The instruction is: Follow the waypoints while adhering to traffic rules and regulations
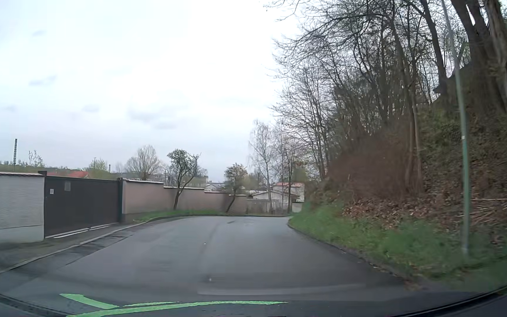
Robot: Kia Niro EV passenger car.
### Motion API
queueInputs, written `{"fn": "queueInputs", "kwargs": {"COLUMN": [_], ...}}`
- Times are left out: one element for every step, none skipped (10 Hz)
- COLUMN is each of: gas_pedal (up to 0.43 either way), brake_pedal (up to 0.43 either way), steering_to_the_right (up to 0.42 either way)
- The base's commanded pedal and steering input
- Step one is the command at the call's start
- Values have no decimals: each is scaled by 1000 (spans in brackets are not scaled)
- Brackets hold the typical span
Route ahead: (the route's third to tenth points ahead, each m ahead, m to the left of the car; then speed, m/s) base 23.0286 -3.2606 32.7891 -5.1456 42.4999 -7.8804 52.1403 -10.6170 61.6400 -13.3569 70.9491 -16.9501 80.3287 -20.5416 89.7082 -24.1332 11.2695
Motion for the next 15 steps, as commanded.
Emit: {"fn": "queueInputs", "kwargs": {"gas_pedal": [0, 0, 0, 0, 0, 0, 0, 0, 0, 0, 0, 0, 39, 47, 47], "brake_pedal": [0, 0, 0, 0, 0, 0, 0, 0, 0, 0, 0, 0, 0, 0, 0], "steering_to_the_right": [-12, -11, -9, -8, -6, -1, 1, 4, 9, 14, 19, 24, 31, 36, 43]}}
